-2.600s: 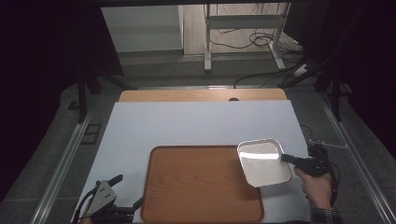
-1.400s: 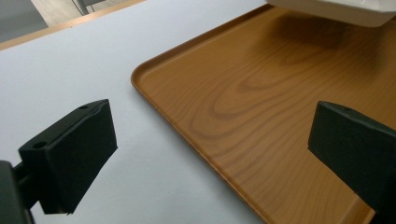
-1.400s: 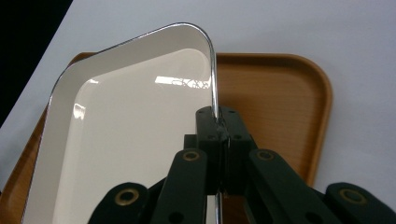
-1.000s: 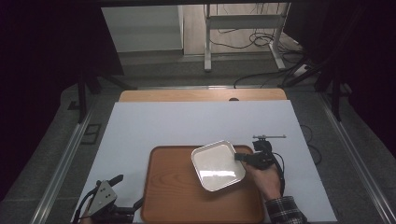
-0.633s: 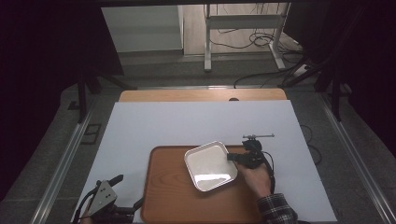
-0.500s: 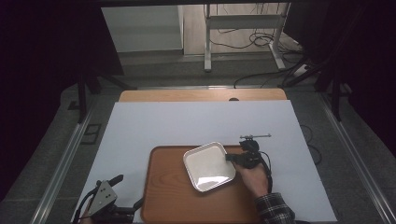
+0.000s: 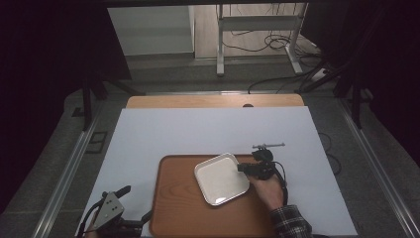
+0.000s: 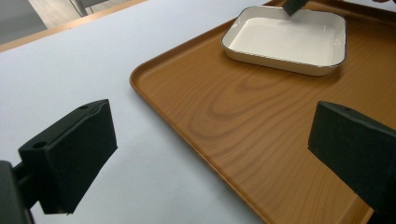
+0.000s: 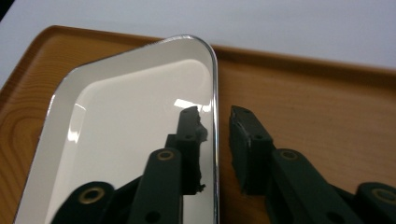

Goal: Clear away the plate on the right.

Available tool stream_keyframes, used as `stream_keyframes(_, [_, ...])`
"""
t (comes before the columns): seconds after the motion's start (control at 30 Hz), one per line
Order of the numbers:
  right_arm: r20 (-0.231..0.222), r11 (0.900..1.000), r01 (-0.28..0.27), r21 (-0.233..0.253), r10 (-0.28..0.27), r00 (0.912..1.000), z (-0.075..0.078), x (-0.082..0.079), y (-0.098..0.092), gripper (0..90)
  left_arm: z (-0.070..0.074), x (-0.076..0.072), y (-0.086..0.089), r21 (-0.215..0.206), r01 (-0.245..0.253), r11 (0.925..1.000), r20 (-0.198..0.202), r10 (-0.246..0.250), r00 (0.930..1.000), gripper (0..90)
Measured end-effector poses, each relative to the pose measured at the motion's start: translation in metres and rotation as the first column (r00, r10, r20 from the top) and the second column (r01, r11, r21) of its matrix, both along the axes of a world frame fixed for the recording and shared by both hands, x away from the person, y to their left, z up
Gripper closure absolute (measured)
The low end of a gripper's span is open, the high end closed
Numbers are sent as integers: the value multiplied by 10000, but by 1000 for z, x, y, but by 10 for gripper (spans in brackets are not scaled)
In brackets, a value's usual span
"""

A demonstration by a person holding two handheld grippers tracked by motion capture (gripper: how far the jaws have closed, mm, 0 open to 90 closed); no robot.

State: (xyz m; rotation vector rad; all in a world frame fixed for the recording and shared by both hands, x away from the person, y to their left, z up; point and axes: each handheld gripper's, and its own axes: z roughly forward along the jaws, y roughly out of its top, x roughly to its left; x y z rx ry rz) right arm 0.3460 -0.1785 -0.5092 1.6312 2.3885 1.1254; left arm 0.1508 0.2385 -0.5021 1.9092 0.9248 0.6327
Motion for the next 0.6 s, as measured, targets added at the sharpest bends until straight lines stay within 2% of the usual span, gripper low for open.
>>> stream_keyframes(0.07, [358,9996,-273,-69,275,9990,5,-3,-1,706,0,0,0,4,7,10000,8,-7,10000,8])
stream_keyframes(0.17, [860,9967,-814,-44,815,9930,12,-10,-2,708,0,0,0,10,9,10000,11,-9,10000,8])
stream_keyframes(0.23, [1200,9902,-1391,160,1362,9834,16,-18,-2,718,0,0,0,13,11,10000,16,-11,10000,8])
stream_keyframes(0.3, [1347,9816,-1903,137,1868,9731,19,-26,-1,717,0,0,0,21,8,10000,15,-8,10000,8])
stream_keyframes(0.33, [1388,9782,-2076,98,2042,9690,20,-29,0,706,0,0,0,34,13,10000,22,-13,10000,8])
stream_keyframes(0.4, [1594,9675,-2516,-250,2523,9544,22,-39,3,678,0,0,-1,39,12,10000,24,-12,10000,8])
stream_keyframes(0.47, [1656,9590,-2792,-478,2832,9446,23,-48,6,670,0,0,-1,42,14,10000,29,-14,10000,8])
stream_keyframes(0.53, [1666,9485,-3123,-540,3169,9337,24,-56,11,698,0,0,-1,46,17,10000,28,-17,10000,8])
stream_keyframes(0.6, [1689,9455,-3199,-608,3256,9303,24,-60,13,729,0,0,-1,43,14,10000,30,-15,10000,8])
